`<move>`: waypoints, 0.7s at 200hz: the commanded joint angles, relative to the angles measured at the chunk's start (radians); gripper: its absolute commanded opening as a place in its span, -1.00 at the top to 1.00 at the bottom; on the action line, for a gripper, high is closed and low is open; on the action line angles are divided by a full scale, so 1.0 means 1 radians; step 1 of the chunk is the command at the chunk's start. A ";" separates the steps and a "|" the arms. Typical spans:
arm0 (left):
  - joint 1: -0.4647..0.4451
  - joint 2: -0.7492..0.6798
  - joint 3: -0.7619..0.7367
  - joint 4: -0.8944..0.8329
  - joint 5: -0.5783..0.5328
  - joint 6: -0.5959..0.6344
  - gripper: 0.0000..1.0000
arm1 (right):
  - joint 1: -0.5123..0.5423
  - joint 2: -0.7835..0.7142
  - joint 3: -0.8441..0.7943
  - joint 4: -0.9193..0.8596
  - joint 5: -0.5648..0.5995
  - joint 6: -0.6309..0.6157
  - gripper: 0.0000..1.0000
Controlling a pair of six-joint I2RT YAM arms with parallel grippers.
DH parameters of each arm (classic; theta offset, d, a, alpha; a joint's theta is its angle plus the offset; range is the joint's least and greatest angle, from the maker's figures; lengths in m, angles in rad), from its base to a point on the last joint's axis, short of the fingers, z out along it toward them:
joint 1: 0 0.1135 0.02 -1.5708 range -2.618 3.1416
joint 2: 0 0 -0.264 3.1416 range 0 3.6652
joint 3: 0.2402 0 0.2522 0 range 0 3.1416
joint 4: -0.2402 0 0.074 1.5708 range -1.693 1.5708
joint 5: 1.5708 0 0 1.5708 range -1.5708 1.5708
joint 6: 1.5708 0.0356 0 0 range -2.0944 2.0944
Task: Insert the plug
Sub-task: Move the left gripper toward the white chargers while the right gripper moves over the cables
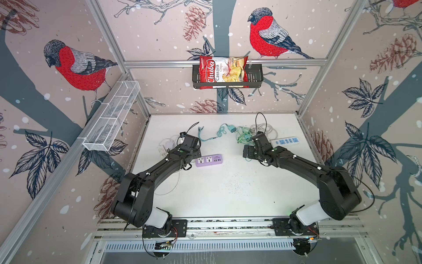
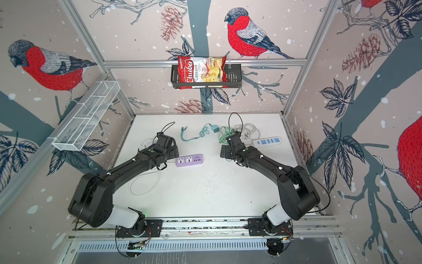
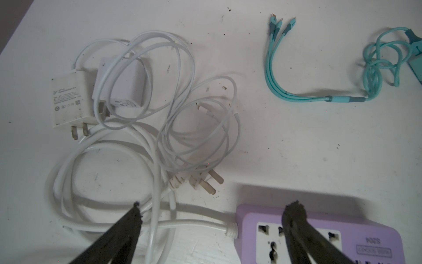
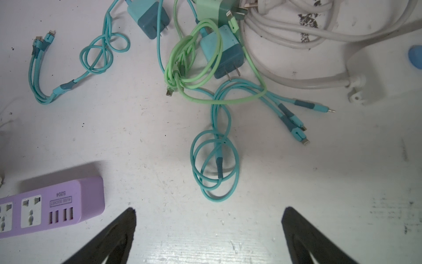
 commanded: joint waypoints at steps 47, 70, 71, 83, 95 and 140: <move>0.087 0.006 0.034 -0.039 -0.025 0.047 -0.91 | 0.004 -0.037 0.000 -0.020 0.025 -0.028 -0.99; 0.132 -0.021 0.020 -0.021 -0.023 0.073 -0.90 | 0.004 -0.029 -0.001 -0.018 0.021 -0.036 -0.99; 0.134 -0.023 0.020 -0.021 -0.024 0.073 -0.91 | 0.004 -0.029 -0.001 -0.018 0.021 -0.036 -0.99; 0.156 -0.035 0.019 -0.020 -0.034 0.081 -0.90 | 0.004 -0.023 -0.003 -0.017 0.017 -0.039 -0.99; 0.179 -0.043 0.021 -0.025 -0.035 0.085 -0.91 | 0.004 -0.016 -0.001 -0.017 0.015 -0.043 -0.99; 0.272 -0.067 0.036 -0.021 0.000 0.106 -0.89 | 0.004 0.002 0.008 -0.021 0.017 -0.061 -0.99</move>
